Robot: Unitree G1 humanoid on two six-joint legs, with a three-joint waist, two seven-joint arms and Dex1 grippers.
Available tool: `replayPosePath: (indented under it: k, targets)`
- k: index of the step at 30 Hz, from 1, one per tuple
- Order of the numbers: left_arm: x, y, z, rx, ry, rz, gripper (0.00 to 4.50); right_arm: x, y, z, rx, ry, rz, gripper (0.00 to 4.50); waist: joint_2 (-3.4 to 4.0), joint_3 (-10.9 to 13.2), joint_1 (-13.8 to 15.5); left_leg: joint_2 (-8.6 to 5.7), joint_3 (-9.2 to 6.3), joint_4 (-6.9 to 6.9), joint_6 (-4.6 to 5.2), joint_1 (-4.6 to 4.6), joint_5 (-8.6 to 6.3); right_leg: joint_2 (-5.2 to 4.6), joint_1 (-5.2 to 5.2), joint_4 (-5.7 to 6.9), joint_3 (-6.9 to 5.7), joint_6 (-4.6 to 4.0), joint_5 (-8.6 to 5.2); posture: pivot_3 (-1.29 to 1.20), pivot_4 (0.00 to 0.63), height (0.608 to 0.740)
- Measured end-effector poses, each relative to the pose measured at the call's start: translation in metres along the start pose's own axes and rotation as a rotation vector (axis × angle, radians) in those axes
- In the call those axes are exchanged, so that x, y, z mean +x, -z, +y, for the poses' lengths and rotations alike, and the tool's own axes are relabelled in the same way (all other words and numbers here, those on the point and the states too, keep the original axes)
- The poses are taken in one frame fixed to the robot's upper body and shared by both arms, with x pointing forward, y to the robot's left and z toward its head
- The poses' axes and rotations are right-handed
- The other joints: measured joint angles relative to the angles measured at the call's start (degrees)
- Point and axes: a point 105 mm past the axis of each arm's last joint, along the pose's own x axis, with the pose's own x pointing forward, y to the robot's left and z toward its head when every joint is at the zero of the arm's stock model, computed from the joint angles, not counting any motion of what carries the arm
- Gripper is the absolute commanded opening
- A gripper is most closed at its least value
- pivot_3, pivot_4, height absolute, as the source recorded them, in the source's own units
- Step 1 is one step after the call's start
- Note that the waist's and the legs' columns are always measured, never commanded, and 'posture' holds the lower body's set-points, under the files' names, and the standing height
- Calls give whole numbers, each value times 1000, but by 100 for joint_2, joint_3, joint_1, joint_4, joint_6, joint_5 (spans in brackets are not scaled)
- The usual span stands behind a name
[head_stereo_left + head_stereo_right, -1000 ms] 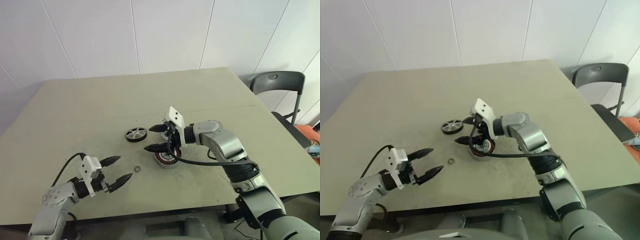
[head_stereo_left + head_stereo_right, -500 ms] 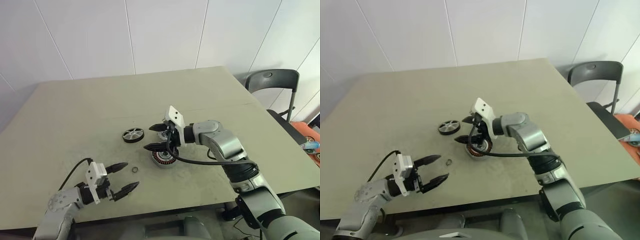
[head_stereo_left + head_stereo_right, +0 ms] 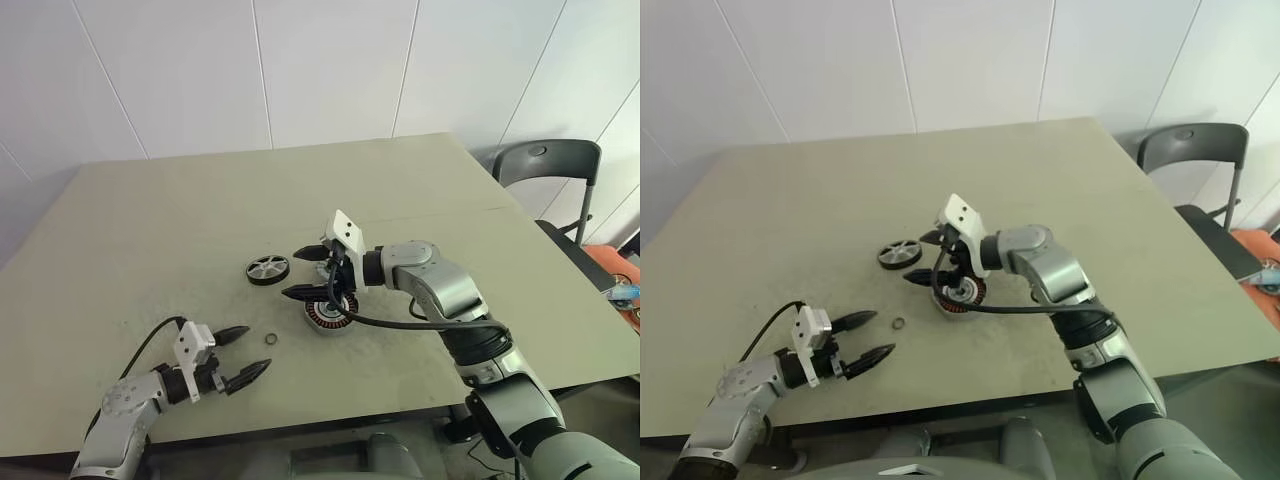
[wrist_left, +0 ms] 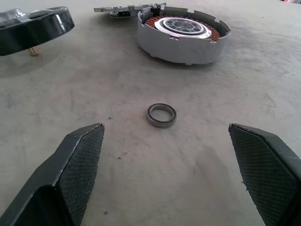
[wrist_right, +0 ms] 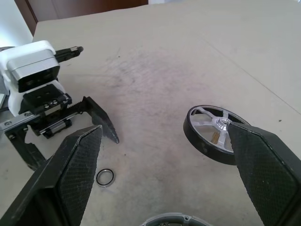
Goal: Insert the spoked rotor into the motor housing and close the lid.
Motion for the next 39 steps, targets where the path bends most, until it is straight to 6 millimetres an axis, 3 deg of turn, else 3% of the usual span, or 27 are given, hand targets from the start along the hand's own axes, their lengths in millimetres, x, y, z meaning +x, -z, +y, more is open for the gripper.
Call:
replayPosePath:
  k: [15, 19, 27, 30, 36, 39]
  targets:
    - [4, -7, 2, -33, 2, -49, 4500, 0, 0, -1, -1, 11, -2, 4469, 0, 0, 1, 1, 0, 0, 0, 0, 0, 0, 0, 0, 0, -1, 1, 0, 0, 740]
    - [1, -22, 7, -19, -10, -111, 4500, 0, -1, -1, -2, 12, -3, 4469, 0, 0, 0, 1, 0, 0, 0, -1, 0, 0, 0, 0, 0, -1, 1, 0, 0, 740]
    - [-7, -80, -1, -7, 29, -285, 4500, 0, -1, -2, -4, 19, -5, 4469, 0, 0, -21, 4, 0, -1, 0, -2, 0, 2, -3, 0, 0, 1, -1, 0, 0, 740]
    - [-12, -91, -3, -8, 34, -296, 4500, 1, -1, -2, -6, 20, -7, 4469, 0, 0, -26, 4, 0, 0, 0, -1, 0, 3, -3, 0, 0, 1, -1, 0, 0, 740]
    - [-11, -74, -5, -31, 19, -203, 4500, 1, -1, -2, -6, 22, -7, 4469, 2, 1, -29, 5, 1, -1, 0, -1, 0, 6, -3, 0, 0, -1, -1, 0, 0, 740]
    - [-5, -49, -3, -66, 7, -137, 4500, 1, -1, -2, -7, 24, -8, 4469, 3, 1, -24, 4, 2, 0, -1, -1, 0, 6, -2, -1, 0, -1, -1, 0, 0, 740]
